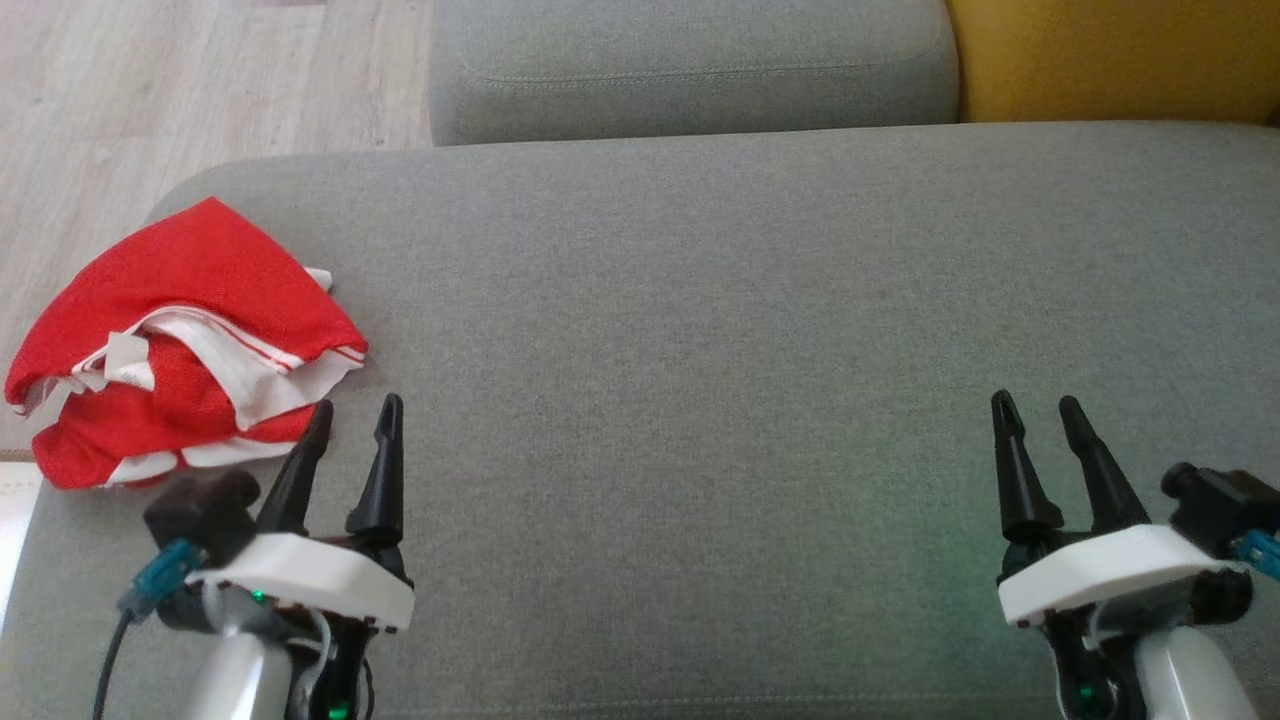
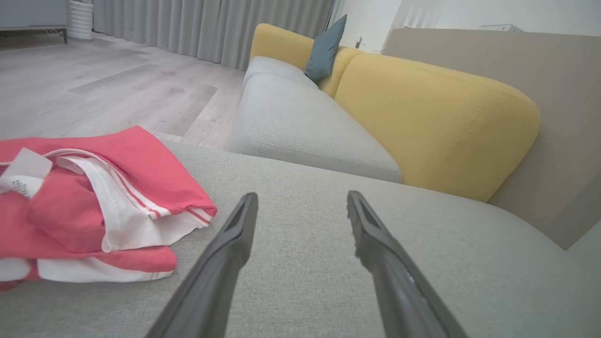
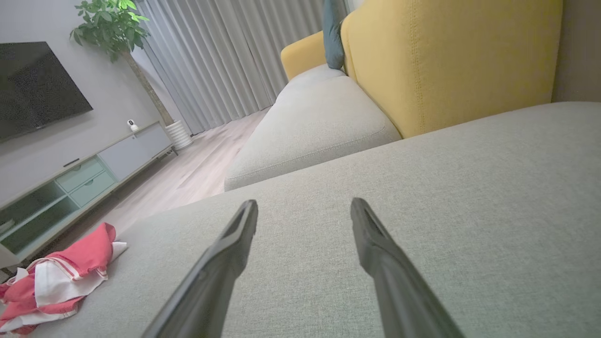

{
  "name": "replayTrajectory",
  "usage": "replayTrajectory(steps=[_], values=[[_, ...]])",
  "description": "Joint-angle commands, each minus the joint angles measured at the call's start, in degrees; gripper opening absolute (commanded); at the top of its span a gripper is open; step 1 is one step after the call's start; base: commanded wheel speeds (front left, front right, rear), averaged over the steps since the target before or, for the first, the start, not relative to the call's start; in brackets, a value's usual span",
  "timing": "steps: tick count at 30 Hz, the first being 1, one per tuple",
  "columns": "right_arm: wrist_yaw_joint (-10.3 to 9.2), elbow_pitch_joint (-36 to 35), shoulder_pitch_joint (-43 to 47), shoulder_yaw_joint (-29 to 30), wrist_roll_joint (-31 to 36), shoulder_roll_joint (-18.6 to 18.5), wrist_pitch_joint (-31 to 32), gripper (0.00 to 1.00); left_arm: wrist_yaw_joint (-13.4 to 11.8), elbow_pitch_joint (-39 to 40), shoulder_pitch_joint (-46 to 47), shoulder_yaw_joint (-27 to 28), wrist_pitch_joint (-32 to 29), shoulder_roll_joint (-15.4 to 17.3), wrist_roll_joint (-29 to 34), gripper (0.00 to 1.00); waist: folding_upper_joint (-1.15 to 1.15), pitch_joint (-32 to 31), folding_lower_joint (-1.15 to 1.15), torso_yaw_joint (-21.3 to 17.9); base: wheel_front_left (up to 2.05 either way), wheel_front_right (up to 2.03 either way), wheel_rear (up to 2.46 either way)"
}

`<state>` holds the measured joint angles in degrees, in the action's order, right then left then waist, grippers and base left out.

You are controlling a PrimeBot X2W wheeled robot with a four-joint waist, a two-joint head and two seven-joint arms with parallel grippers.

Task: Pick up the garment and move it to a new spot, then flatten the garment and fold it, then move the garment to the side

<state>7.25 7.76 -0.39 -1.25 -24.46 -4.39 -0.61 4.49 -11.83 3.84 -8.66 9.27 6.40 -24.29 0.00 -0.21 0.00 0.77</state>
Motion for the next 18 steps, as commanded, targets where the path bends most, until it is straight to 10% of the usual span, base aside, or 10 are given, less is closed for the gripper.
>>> replayTrajectory(steps=[1, 18], values=[[0.19, -2.58, -1.03, -1.16, 1.69, -0.39, -0.8, 1.0, -0.36, 1.58, 3.42, 1.08, 0.87, 1.12, 1.62, 1.0, 0.0, 0.0, 0.0, -0.01, 0.0, 0.0, 0.0], [0.22, -3.51, 0.14, -1.87, 12.92, 0.41, -2.22, 1.0, -1.46, -0.18, 3.85, -0.1, 3.72, 1.0, 12.16, 1.0, 0.0, 0.07, 0.0, 0.36, 0.0, 0.0, 0.0]])
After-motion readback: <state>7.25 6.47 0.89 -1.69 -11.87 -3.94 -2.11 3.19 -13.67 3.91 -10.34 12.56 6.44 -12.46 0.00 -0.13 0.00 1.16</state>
